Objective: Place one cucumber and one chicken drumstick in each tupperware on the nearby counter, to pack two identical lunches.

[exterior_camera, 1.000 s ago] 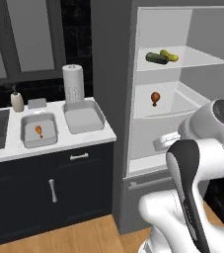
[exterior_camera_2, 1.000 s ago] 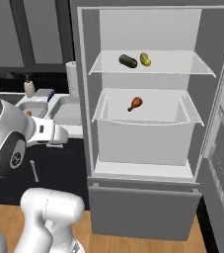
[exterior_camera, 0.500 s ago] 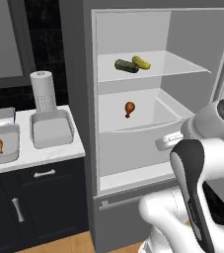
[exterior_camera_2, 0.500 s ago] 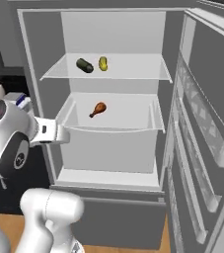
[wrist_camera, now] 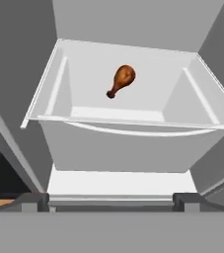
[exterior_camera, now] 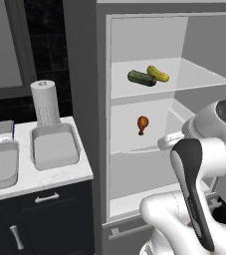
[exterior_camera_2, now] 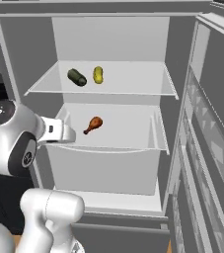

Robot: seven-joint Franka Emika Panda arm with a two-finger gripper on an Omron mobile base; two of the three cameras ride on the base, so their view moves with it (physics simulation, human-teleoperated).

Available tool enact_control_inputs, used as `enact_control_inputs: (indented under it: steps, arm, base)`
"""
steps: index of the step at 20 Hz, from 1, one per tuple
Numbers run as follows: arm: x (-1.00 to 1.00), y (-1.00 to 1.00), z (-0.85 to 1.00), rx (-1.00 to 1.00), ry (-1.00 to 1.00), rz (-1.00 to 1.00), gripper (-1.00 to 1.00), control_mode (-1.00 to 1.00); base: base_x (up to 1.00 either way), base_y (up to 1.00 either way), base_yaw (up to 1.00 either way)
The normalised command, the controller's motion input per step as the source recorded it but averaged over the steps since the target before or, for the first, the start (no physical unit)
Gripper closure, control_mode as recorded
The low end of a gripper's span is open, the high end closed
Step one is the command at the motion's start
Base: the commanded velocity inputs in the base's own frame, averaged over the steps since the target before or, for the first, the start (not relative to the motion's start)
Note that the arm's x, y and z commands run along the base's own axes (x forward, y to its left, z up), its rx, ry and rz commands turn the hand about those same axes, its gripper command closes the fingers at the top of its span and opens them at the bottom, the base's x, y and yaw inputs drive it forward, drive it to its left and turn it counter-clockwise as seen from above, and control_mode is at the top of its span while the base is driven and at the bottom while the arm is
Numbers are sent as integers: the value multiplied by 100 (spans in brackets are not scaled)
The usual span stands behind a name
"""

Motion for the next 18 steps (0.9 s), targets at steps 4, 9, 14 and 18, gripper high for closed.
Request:
enact_control_inputs:
  steps: [4, 9, 14, 18]
  arm:
    - [42, -25, -33, 0, -8, 0, -100, -100]
    - [86, -2, -37, 0, -5, -2, -100, -100]
    - [96, 1, -34, 8, 0, -7, -100, -100]
    - [80, 0, -21, 17, 10, -4, -100, -100]
  base:
    - [0, 0, 0]
    - [0, 0, 0]
    - [0, 0, 0]
    - [0, 0, 0]
